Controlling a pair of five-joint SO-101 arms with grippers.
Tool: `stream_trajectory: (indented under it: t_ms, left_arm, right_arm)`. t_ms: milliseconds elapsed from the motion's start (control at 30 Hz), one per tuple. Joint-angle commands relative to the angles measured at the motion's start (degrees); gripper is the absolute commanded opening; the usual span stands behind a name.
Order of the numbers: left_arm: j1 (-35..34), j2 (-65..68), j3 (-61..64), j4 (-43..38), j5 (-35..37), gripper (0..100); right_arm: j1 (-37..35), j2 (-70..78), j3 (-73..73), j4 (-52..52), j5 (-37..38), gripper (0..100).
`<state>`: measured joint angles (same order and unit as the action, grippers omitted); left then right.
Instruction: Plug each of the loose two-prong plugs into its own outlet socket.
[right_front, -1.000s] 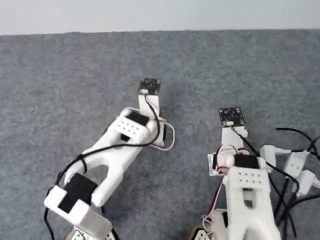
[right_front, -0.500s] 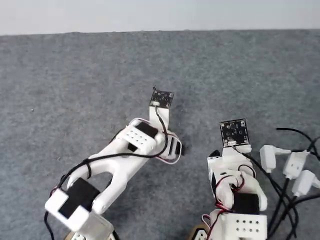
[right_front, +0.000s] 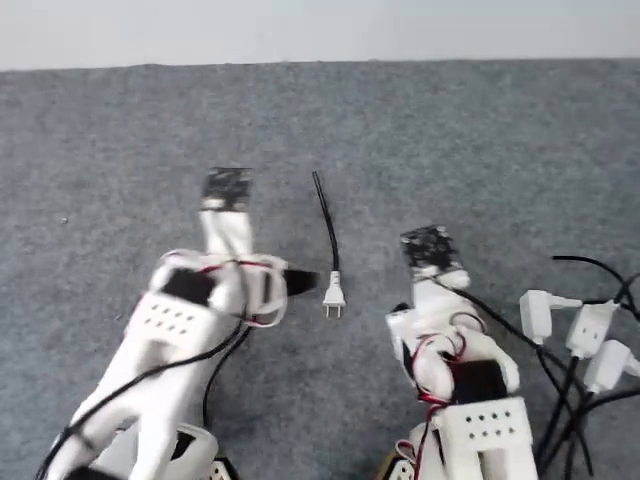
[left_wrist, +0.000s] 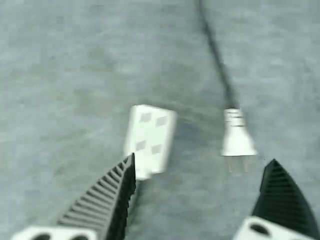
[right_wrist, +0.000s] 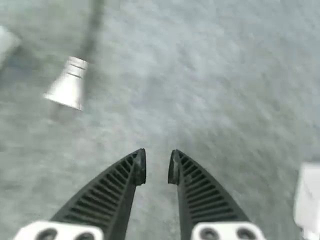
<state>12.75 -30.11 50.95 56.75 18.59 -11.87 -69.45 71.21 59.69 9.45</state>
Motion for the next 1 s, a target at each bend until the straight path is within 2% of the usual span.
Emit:
stream_trajectory:
  t_ms: [0, 200, 433, 667, 967]
  left_arm:
    - [-8.9, -9.2, 8.3, -1.2, -3.3, 37]
    - [-15.0, -10.6, 17.2, -9.1, -7.4, 37]
    - [-15.2, -10.5, 17.7, -12.4, -7.6, 37]
    - [-15.1, -10.5, 18.4, -12.7, -7.7, 37]
    - [-15.1, -10.5, 18.6, -12.5, -7.7, 37]
  right_arm:
    - [-7.4, 5.4, -8.4, 0.1, -1.1, 7.9]
    - [-11.9, 18.4, -18.5, -3.5, -9.7, 7.9]
    - [-17.7, 42.1, -30.1, -8.5, -18.3, 8.4]
    - [-18.2, 61.8, -42.4, -7.0, -18.5, 8.4]
    - [-14.8, 68.6, -44.2, -8.2, -18.5, 8.4]
